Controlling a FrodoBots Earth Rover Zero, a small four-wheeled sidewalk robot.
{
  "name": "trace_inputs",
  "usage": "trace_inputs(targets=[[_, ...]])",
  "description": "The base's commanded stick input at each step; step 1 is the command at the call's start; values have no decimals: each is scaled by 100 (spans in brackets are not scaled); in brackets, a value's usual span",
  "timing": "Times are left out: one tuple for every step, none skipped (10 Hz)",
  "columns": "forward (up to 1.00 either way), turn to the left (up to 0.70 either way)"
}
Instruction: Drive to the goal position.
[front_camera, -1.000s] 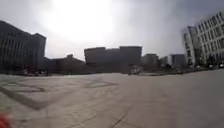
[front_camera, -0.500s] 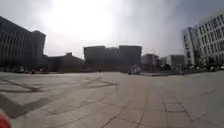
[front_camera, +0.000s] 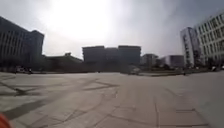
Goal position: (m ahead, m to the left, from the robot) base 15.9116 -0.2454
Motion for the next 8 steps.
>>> trace_inputs(targets=[[100, 0], [100, 0], [100, 0], [100, 0], [100, 0], [100, 0], [100, 0], [100, 0]])
